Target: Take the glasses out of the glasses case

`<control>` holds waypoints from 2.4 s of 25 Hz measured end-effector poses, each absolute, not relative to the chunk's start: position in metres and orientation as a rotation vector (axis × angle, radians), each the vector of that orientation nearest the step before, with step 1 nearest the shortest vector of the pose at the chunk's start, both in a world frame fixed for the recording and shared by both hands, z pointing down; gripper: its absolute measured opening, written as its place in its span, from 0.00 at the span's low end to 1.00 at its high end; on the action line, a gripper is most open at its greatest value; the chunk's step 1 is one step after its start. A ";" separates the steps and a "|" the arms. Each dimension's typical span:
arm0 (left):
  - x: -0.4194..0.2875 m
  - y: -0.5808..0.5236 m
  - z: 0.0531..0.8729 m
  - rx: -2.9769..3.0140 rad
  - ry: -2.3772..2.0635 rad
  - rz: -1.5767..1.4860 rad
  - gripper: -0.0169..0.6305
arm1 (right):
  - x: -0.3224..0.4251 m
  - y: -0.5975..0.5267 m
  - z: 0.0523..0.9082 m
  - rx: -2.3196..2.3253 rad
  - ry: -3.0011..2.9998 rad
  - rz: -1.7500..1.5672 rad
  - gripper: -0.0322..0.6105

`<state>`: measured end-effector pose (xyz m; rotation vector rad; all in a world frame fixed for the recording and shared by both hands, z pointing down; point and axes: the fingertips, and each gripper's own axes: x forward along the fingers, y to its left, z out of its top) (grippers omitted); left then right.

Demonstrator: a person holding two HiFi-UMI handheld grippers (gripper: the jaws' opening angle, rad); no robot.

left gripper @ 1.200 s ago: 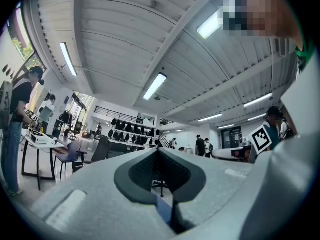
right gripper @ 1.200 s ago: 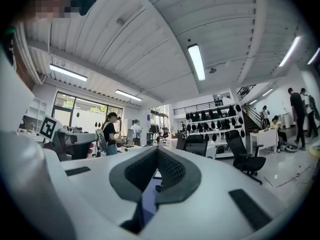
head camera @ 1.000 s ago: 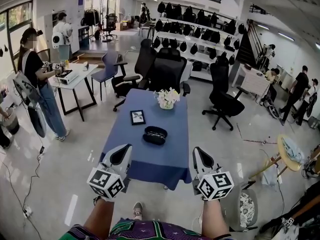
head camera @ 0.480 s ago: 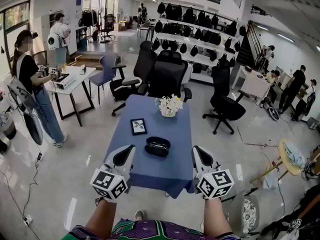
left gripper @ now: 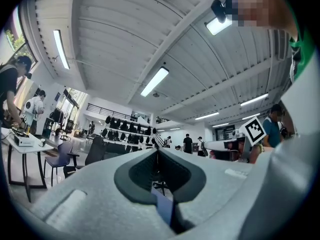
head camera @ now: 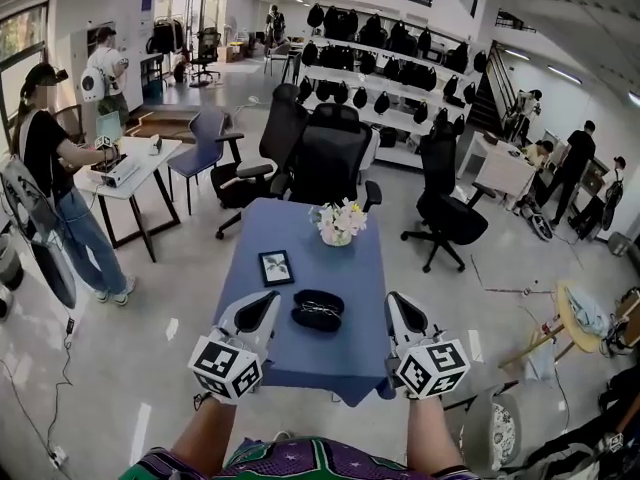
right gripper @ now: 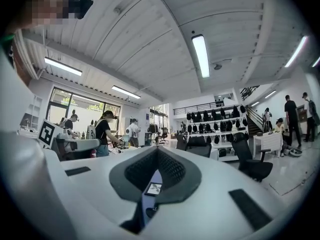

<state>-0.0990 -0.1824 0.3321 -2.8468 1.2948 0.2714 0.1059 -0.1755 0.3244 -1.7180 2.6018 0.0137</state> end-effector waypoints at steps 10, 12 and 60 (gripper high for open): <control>-0.096 -0.230 0.351 -2.900 1.238 0.241 0.05 | 0.103 -0.210 0.340 -1.792 2.578 -0.038 0.05; -0.096 -0.237 0.356 -2.916 1.238 0.243 0.05 | 0.103 -0.214 0.343 -1.802 2.577 -0.046 0.05; 0.006 -0.330 0.471 -2.859 0.925 -0.404 0.19 | 0.125 -0.322 0.419 -1.646 2.696 -0.280 0.05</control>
